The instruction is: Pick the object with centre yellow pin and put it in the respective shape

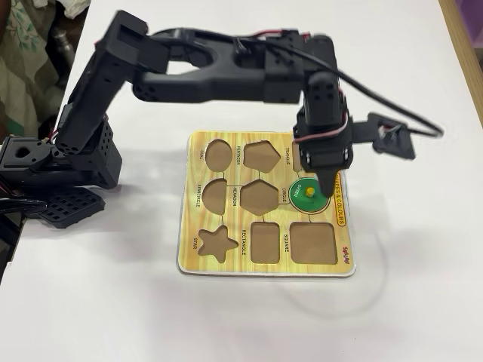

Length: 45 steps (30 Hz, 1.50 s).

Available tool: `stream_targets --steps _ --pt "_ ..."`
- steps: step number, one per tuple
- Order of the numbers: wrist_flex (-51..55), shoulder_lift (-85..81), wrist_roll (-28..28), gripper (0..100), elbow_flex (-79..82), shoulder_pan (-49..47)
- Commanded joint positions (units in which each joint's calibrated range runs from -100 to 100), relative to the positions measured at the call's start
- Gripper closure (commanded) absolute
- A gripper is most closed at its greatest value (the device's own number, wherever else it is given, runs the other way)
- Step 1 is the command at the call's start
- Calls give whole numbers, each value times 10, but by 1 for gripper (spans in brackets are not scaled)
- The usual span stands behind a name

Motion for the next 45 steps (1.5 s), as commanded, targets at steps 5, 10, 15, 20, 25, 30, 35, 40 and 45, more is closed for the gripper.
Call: stream_targets --steps 5,10,15,20,25,30,35,40,45 --pt "-4 -170 -6 83 121 7" --pt "-4 -250 -7 83 200 11" --pt "-5 -354 -7 83 272 11" --pt "-5 -461 -7 83 340 11" --pt "-5 -581 -7 83 417 11" --pt "-5 -691 -7 83 505 9" --pt "-5 -811 -7 83 596 8" --pt "-5 -927 -7 83 682 9" --pt "-5 -1058 -7 83 762 9"
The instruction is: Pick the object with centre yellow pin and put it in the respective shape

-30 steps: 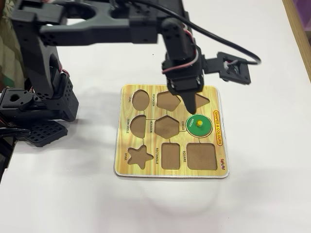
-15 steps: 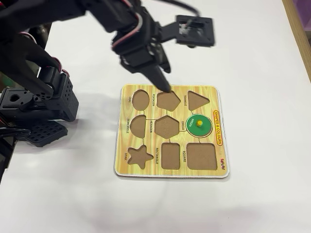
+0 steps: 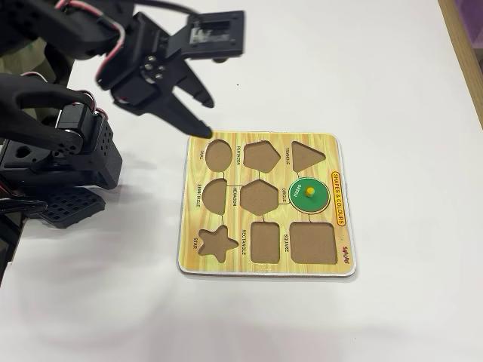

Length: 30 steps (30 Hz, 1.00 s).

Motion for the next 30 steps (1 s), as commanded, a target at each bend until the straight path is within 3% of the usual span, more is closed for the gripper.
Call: stream_targets --steps 1,7,13,25,30 --pt "-5 -95 -1 83 40 5" --pt "-9 -238 -1 83 132 4" --pt "-137 -358 -1 83 298 1" --pt "-382 -353 -1 83 552 -2" --pt "-349 -350 0 83 565 6"
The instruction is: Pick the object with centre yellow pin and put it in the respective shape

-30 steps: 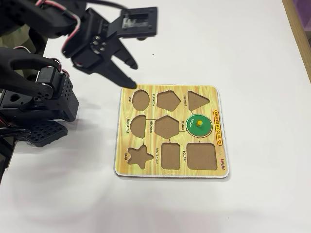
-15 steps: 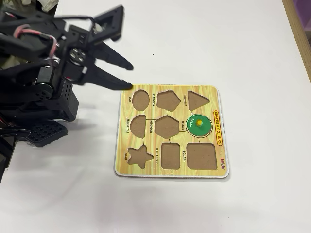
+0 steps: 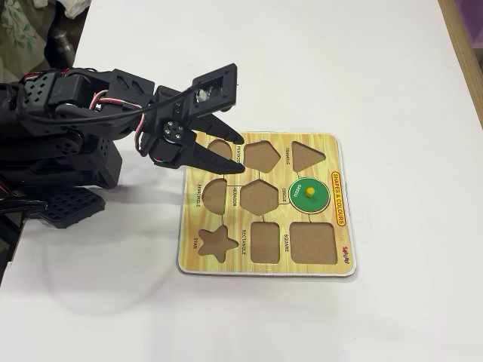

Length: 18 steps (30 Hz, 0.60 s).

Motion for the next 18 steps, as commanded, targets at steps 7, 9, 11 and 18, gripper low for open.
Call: stream_targets --steps 7,9,11,18 --pt "203 -1 0 83 4 5" --pt "241 -1 0 83 4 5" --pt "265 -1 0 83 4 5" --pt "349 -1 1 83 4 5"
